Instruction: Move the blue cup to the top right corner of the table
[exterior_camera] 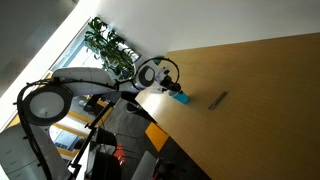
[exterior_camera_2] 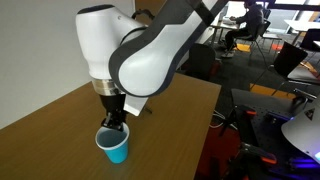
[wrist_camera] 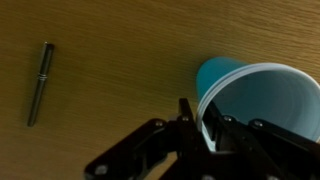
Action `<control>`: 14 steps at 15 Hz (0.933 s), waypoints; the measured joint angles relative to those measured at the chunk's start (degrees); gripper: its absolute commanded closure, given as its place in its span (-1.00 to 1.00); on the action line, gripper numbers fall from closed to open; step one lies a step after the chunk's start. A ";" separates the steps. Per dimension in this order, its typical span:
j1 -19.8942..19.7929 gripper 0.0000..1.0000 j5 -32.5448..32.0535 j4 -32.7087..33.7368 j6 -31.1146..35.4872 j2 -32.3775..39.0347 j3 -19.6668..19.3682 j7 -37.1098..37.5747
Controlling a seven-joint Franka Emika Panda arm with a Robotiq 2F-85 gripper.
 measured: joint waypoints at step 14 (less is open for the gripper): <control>-4.16 0.97 2.18 -5.47 0.02 -10.95 -2.25 -0.79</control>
